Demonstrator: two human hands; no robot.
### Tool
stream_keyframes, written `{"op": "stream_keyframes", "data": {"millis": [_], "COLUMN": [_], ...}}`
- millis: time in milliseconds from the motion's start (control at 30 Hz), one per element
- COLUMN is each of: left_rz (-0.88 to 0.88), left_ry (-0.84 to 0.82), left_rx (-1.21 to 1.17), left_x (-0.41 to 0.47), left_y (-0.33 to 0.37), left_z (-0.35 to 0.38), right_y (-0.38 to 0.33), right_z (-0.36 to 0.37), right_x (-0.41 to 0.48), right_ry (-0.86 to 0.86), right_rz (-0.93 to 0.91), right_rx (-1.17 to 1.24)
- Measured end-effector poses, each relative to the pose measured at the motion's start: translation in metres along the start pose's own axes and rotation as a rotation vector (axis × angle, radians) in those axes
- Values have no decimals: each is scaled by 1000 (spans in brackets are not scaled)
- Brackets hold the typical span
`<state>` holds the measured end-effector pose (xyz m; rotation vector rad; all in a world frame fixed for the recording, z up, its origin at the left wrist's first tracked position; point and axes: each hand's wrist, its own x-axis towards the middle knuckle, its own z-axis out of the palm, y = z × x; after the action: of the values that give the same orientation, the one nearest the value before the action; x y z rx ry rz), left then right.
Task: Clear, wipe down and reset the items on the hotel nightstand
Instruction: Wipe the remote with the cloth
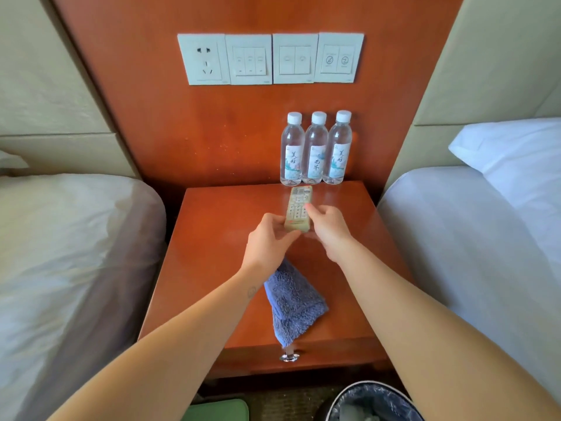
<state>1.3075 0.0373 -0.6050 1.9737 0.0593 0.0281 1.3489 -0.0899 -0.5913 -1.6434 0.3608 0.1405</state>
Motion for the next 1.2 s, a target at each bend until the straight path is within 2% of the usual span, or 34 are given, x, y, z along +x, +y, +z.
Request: {"op": "stream_keyframes", "data": {"millis": [100, 233, 600, 1000, 1200], "left_rz": [6, -6, -22, 7, 65], "left_ry": [36, 51, 52, 38, 55], "left_rx": [178, 313, 378, 441, 502], "left_x": [16, 32, 55, 71, 64], "left_y": [-1, 2, -13, -17, -17], "left_z": [6, 16, 38, 36, 12], "right_y": [7, 17, 39, 32, 30], "right_z": [-3, -7, -18, -11, -14], "right_x": [12, 27, 53, 60, 37], "right_ry": [112, 62, 28, 45, 111], "right_rz": [-104, -222, -362, -336, -359], "right_rx": [-205, -419, -835, -923, -865]}}
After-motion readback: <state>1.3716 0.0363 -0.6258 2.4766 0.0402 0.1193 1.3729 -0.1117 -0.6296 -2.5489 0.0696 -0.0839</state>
